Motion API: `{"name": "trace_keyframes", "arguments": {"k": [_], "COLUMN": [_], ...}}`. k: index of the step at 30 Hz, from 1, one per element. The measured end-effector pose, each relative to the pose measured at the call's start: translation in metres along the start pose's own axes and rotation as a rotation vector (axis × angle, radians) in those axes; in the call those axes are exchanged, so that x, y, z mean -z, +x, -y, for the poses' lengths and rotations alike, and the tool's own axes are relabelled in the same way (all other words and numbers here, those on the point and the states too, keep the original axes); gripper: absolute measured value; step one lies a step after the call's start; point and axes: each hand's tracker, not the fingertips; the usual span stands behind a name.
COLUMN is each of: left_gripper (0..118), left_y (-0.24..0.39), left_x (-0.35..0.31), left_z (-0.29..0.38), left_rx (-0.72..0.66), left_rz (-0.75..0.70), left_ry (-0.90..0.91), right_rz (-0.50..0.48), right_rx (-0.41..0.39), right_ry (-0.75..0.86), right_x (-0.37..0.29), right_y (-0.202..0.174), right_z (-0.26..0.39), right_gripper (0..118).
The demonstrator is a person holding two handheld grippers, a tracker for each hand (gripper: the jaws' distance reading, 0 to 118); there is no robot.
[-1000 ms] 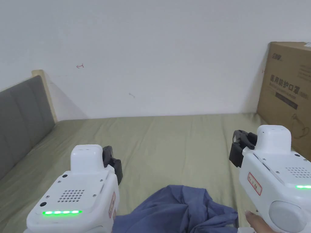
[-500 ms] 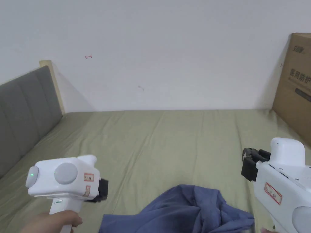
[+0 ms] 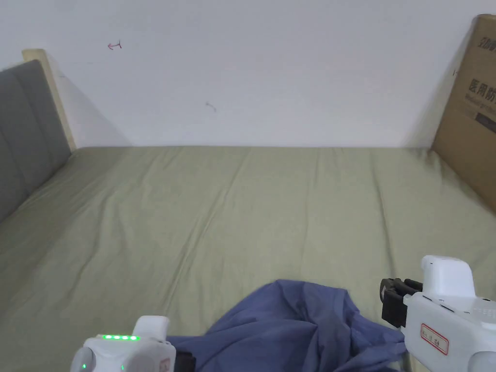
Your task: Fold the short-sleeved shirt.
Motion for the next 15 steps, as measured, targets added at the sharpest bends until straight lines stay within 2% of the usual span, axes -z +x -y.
{"name": "trace_keyframes", "arguments": {"k": [1,2,4,6,7,8,9,10,11,12,14,15], "left_gripper": [33,5,5,5,5,5,5,5,5,5,5,5], "left_y": [0.006,0.010,0.011,0.010,0.008,0.005,0.000,-0.002,-0.004,-0.006,-0.010,-0.012], "left_x": [-0.015,-0.020,-0.040,-0.066,-0.081,-0.093,-0.106,-0.118,-0.126,-0.133,-0.142,-0.145], "left_z": [0.009,0.013,0.020,0.028,0.031,0.034,0.035,0.040,0.043,0.045,0.049,0.051], "left_rx": [0.016,-0.004,-0.049,-0.056,-0.068,-0.087,-0.125,-0.155,-0.165,-0.162,-0.154,-0.145], "left_rz": [0.013,0.087,0.140,0.097,0.076,0.085,0.123,0.131,0.130,0.119,0.100,0.091], "left_ry": [0.045,0.067,0.122,0.236,0.299,0.338,0.366,0.396,0.406,0.406,0.403,0.396], "right_rz": [-0.007,-0.013,-0.064,-0.129,-0.139,-0.135,-0.131,-0.115,-0.114,-0.116,-0.054,-0.024], "right_rx": [-0.008,-0.014,0.011,0.063,0.060,0.044,0.029,0.000,-0.021,0.015,0.058,0.063], "right_ry": [-0.020,-0.043,-0.111,-0.171,-0.209,-0.255,-0.308,-0.400,-0.530,-0.601,-0.714,-0.764], "right_x": [0.009,0.018,0.043,0.071,0.088,0.107,0.129,0.154,0.178,0.196,0.228,0.239], "right_y": [0.000,0.000,0.001,0.003,0.002,0.001,0.000,-0.001,-0.002,0.000,0.003,0.004], "right_z": [-0.001,-0.002,-0.010,-0.021,-0.027,-0.032,-0.036,-0.039,-0.037,-0.032,-0.017,-0.011], "right_gripper": [3,3,3,3,6,32,74,105,108,108,107,103]}}
